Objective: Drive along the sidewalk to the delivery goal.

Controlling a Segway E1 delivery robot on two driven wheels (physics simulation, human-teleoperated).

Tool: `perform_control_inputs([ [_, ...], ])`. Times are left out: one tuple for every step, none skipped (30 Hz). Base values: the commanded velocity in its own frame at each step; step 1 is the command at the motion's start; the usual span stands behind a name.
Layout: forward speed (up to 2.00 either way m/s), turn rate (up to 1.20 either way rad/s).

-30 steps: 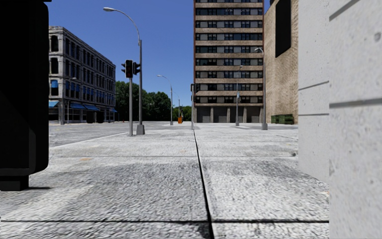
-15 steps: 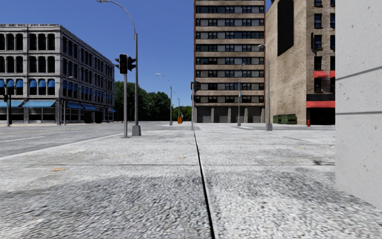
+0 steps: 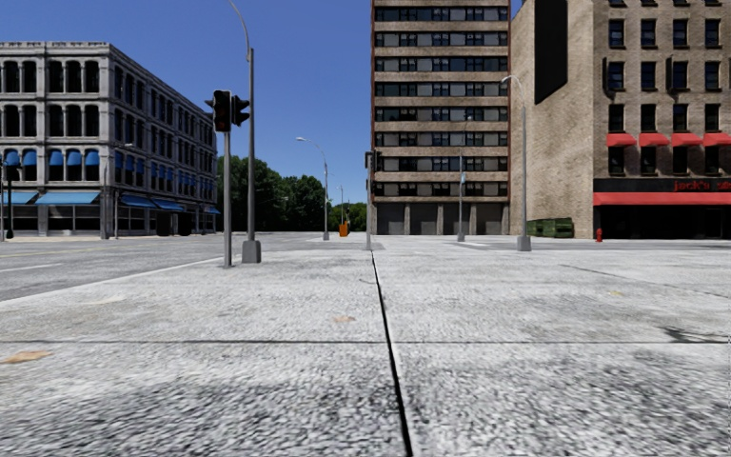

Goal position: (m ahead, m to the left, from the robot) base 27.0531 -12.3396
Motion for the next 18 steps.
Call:
perform_control_inputs([
  [1.55, -0.03],
  [1.55, -0.56],
  [1.55, -0.73],
  [1.55, -0.92],
  [1.55, -1.02],
  [1.55, -1.09],
  [1.55, -1.12],
  [1.55, -1.13],
  [1.55, -1.12],
  [1.55, -0.61],
  [1.55, -0.10],
  [1.55, -0.10],
  [1.55, -0.06],
  [1.55, -0.05],
  [1.55, -0.04],
  [1.55, -0.04],
  [1.55, -0.04],
  [1.55, -0.04],
])
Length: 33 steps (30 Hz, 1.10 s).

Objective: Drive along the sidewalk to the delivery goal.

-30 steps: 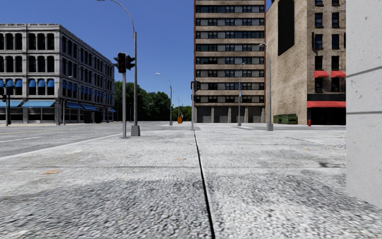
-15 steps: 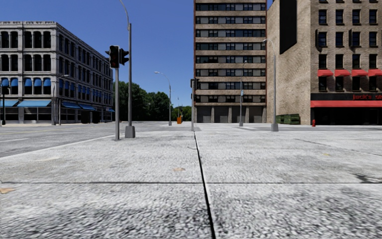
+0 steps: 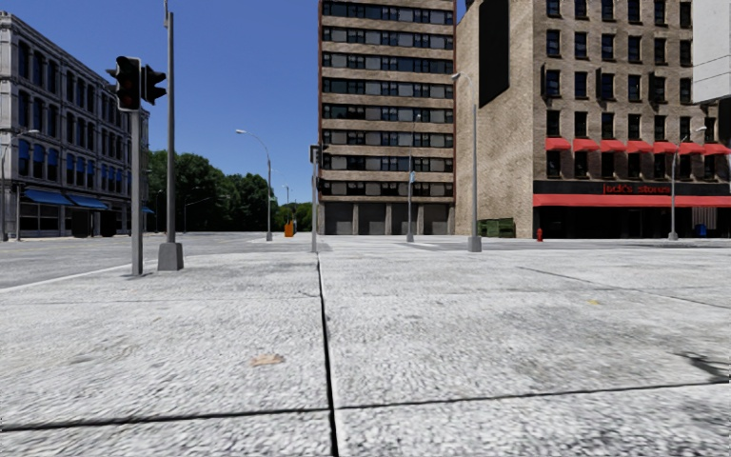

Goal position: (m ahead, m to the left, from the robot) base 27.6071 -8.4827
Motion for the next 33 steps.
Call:
perform_control_inputs([
  [1.55, -0.04],
  [1.55, -0.04],
  [1.55, -0.04],
  [1.55, -0.03],
  [1.55, -0.03],
  [1.55, -0.03],
  [1.55, -0.03],
  [1.55, -0.03],
  [1.55, -0.03],
  [1.55, -0.03],
  [1.55, -0.09],
  [1.55, -0.09],
  [1.55, -0.59],
  [1.55, -0.89],
  [1.55, -1.02],
  [1.55, -1.05],
  [1.55, -1.05],
  [1.55, -1.02],
  [1.55, -0.23],
  [1.55, -0.09],
  [1.55, -0.06],
  [1.55, -0.04],
  [1.55, -0.03],
  [1.55, -0.03],
  [1.55, -0.03],
  [1.55, -0.02],
  [1.55, -0.02],
  [1.55, -0.02],
  [1.55, -0.02],
  [1.55, -0.02],
  [1.55, -0.02],
  [1.55, -0.02],
  [1.55, -0.02],
])
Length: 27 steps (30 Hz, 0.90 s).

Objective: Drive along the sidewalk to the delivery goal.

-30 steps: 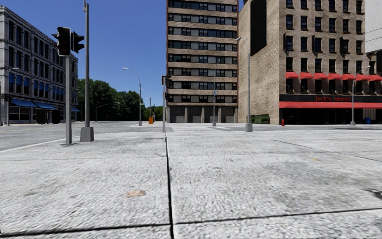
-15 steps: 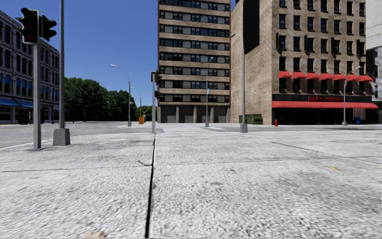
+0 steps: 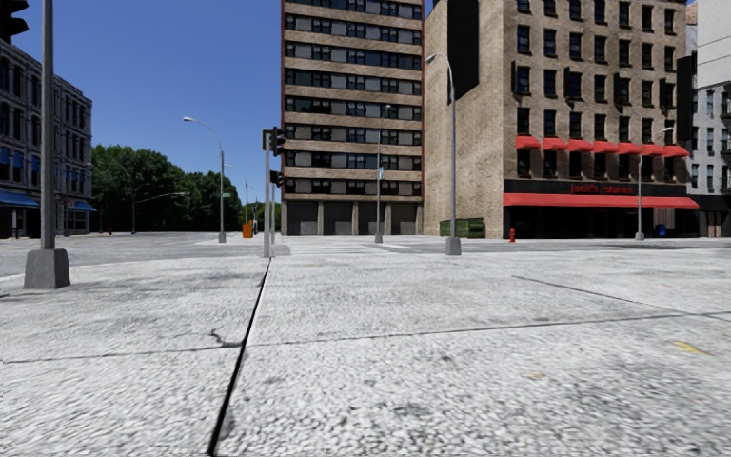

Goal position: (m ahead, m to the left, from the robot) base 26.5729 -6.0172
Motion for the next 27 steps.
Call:
perform_control_inputs([
  [1.55, -0.02],
  [1.55, -0.01],
  [1.55, -0.01],
  [1.55, -0.01],
  [1.55, -0.01],
  [1.55, -0.01],
  [1.55, -0.01],
  [1.55, -0.01],
  [1.55, -0.01],
  [1.55, -0.01],
  [1.55, -0.01],
  [1.55, -0.01],
  [1.55, -0.01],
  [1.55, -0.01],
  [1.55, -0.01],
  [1.55, -0.01],
  [1.55, -0.01],
  [1.55, -0.01],
  [1.55, -0.01],
  [1.55, -0.01],
  [1.55, -0.01],
  [1.55, -0.01],
  [1.55, -0.01],
  [1.55, -0.01],
  [1.55, -0.01],
  [1.55, -0.01],
  [1.55, -0.01],
])
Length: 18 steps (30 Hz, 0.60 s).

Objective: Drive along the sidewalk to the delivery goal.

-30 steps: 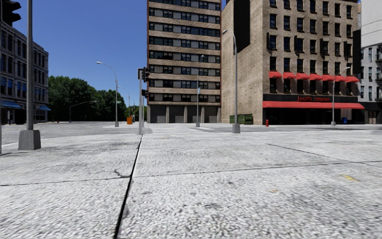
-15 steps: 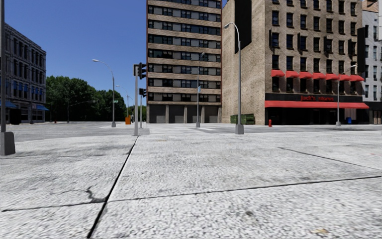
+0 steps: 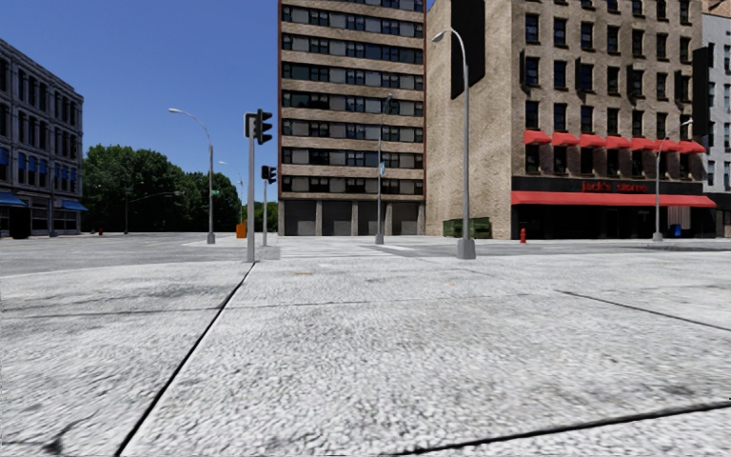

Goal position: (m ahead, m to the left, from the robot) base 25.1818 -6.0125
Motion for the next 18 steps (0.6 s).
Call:
perform_control_inputs([
  [1.55, -0.01],
  [1.55, -0.01],
  [1.55, -0.01],
  [1.55, -0.01],
  [1.55, -0.01],
  [1.55, -0.01],
  [1.55, -0.01],
  [1.55, -0.01],
  [1.55, -0.01],
  [1.55, -0.01],
  [1.55, -0.01],
  [1.55, -0.01],
  [1.55, -0.01],
  [1.55, -0.01],
  [1.55, -0.01],
  [1.55, -0.01],
  [1.55, -0.01],
  [1.55, -0.01],
])
